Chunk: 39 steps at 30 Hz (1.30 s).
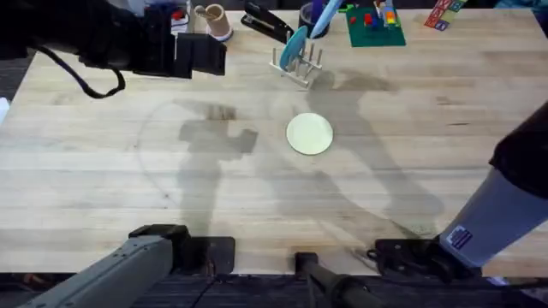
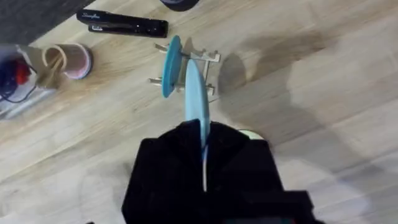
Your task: Pick up the plates from the table one by one and place each into a slot on the dish rack.
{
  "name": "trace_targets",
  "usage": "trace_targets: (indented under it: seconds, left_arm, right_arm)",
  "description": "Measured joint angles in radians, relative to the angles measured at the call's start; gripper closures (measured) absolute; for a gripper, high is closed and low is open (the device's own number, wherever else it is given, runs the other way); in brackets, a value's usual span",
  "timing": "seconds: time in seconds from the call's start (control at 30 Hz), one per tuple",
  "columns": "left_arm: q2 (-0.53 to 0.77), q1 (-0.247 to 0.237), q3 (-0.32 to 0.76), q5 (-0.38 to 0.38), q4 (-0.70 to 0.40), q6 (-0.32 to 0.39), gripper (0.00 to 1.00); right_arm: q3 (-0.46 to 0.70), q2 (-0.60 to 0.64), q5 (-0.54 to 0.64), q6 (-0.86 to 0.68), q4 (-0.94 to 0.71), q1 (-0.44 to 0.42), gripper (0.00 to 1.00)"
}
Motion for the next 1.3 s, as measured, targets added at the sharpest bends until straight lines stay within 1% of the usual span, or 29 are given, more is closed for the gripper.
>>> trace_targets:
  seconds: [0.53,0.9,1.3]
  left_arm:
    - [0.0,0.0,0.0,0.0,0.0,0.0,0.006]
    - [0.0,0.0,0.0,0.0,0.0,0.0,0.006]
    - [0.0,0.0,0.0,0.0,0.0,0.0,0.008]
  right_arm:
    - [0.002,0.0,-0.006,0.105,-0.023,0.0,0.97]
    - [0.004,0.004,-0.006,0.116,-0.023,0.0,0.97]
    - [0.006,0.057,-0.006,0.119,-0.02,-0.001,0.97]
